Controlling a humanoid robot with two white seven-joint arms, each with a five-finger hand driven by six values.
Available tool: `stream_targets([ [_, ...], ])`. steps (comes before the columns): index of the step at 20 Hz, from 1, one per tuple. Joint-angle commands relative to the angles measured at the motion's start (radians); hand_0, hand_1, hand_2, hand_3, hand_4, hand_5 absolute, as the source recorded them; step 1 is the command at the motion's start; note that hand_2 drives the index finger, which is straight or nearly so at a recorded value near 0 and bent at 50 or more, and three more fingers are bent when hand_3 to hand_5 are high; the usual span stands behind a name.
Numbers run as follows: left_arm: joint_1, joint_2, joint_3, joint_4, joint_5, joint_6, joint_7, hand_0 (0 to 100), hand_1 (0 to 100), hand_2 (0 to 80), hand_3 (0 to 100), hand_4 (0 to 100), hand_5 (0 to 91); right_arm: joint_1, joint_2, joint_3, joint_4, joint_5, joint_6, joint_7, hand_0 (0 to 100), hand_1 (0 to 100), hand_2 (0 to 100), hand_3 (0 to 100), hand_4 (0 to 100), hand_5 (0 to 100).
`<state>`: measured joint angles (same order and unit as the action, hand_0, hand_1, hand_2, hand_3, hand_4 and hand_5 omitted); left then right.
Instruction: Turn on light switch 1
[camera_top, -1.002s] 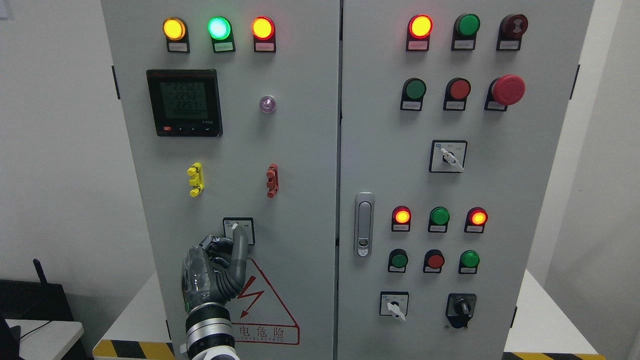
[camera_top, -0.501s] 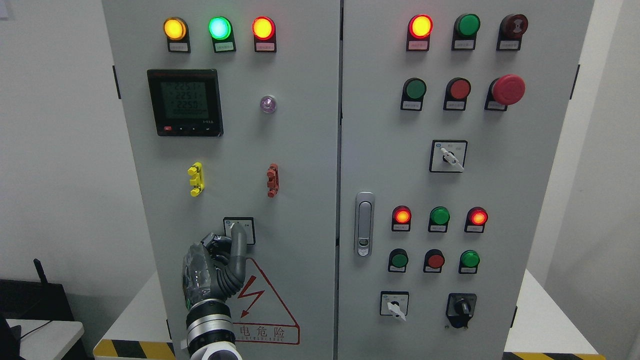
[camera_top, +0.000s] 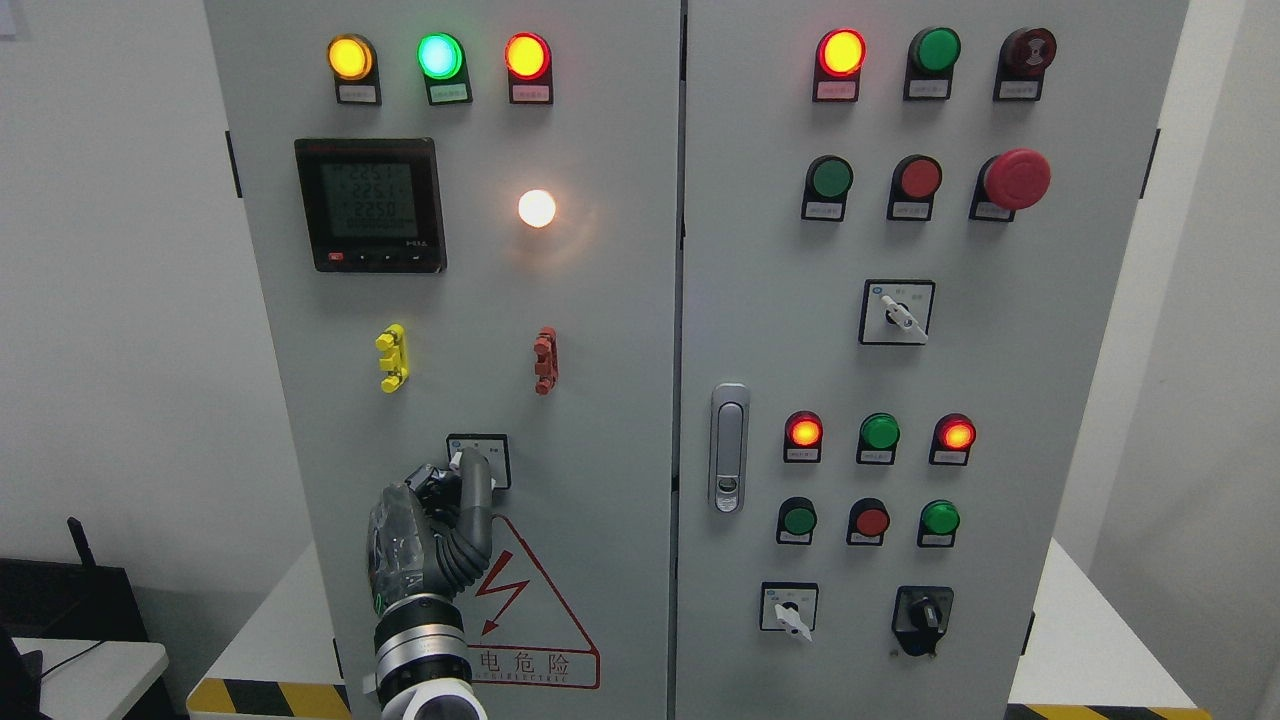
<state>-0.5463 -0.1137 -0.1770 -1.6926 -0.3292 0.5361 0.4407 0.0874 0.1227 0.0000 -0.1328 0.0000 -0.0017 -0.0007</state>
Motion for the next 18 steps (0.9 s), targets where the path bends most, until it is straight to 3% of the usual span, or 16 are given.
stream_targets([
  [1, -0.003, 0.0, 0.001, 0.001, 0.001, -0.002, -0.002, 59, 13, 29.4, 59, 79, 81.0, 0.0, 0.0, 0.02, -0.001, -0.026, 0.0, -0.001, 12, 39, 0, 0, 0, 0],
  [5, -0.003, 0.0, 0.001, -0.001, 0.001, -0.004, -0.007, 43, 11, 29.3, 59, 79, 80.6, 0.0, 0.0, 0.02, -0.001, -0.026, 0.0, -0.001, 12, 39, 0, 0, 0, 0],
  [7, -0.003, -0.001, 0.001, -0.002, 0.001, -0.004, -0.011, 29, 16, 29.2, 59, 79, 80.2, 0.0, 0.0, 0.02, 0.001, -0.026, 0.0, -0.001, 12, 39, 0, 0, 0, 0],
  [10, -0.001, -0.001, 0.001, -0.004, 0.001, -0.004, -0.013, 21, 19, 28.9, 59, 78, 79.3, 0.0, 0.0, 0.02, -0.001, -0.026, 0.0, -0.001, 12, 39, 0, 0, 0, 0],
  [18, 0.009, 0.0, 0.007, -0.012, -0.001, -0.005, -0.011, 15, 21, 28.8, 58, 78, 78.6, 0.0, 0.0, 0.02, -0.001, -0.026, 0.0, -0.001, 12, 39, 0, 0, 0, 0],
])
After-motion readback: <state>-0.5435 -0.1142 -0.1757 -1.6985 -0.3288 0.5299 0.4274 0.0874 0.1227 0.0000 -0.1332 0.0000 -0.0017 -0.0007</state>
